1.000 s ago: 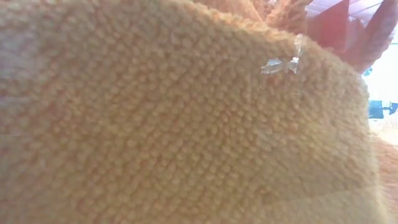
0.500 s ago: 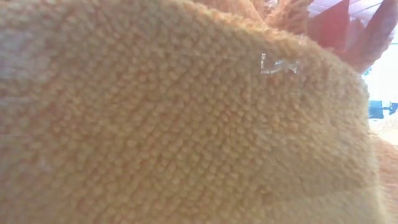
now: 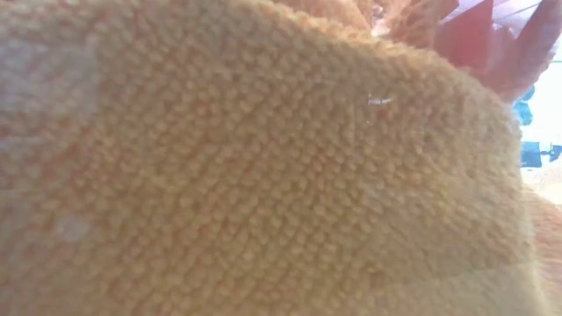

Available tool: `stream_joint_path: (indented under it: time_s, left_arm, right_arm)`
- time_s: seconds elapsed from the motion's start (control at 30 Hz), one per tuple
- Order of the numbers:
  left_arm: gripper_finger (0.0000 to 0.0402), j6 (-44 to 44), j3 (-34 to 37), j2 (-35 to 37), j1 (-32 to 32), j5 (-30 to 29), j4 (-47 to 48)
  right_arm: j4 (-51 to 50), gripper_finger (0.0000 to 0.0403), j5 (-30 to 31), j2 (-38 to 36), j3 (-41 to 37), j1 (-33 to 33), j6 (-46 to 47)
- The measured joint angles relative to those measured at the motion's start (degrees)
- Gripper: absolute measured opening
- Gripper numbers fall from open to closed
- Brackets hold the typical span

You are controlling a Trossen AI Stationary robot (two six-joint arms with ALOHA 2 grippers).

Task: Sort microfiber towel by color & place in baskets
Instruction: Put the orange towel into the right transparent bin

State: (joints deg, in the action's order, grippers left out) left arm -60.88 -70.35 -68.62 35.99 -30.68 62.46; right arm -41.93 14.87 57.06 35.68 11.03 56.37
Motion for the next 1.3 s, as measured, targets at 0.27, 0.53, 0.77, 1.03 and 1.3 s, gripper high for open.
stream_joint_path:
  time_s: [0.27, 0.53, 0.77, 1.03, 1.3]
  left_arm:
    - [0.0091, 12.2, 0.0, 0.0, -10.6, 0.0, -9.9]
    - [0.0091, 13.2, 0.0, 0.0, -15.5, 0.0, -10.2]
    - [0.0091, 13.1, 0.0, 0.0, -16.2, 0.0, -10.2]
    - [0.0091, 12.0, 0.0, 0.0, -16.2, 0.0, -10.3]
    - [0.0091, 11.9, 0.1, -1.8, -16.2, 0.4, -10.1]
  right_arm:
    - [5.4, 0.0, -14.0, 0.0, -0.1, 0.8, -23.9]
    - [3.8, 0.0, -18.1, 0.0, 0.6, 11.4, -30.8]
    - [-3.2, 0.0, -7.1, 3.4, 7.8, 22.0, -26.3]
    - [0.3, 0.0036, -4.8, 9.9, 10.4, 27.0, -26.2]
    - [5.3, 0.0133, -4.8, 12.9, 10.4, 27.8, -30.6]
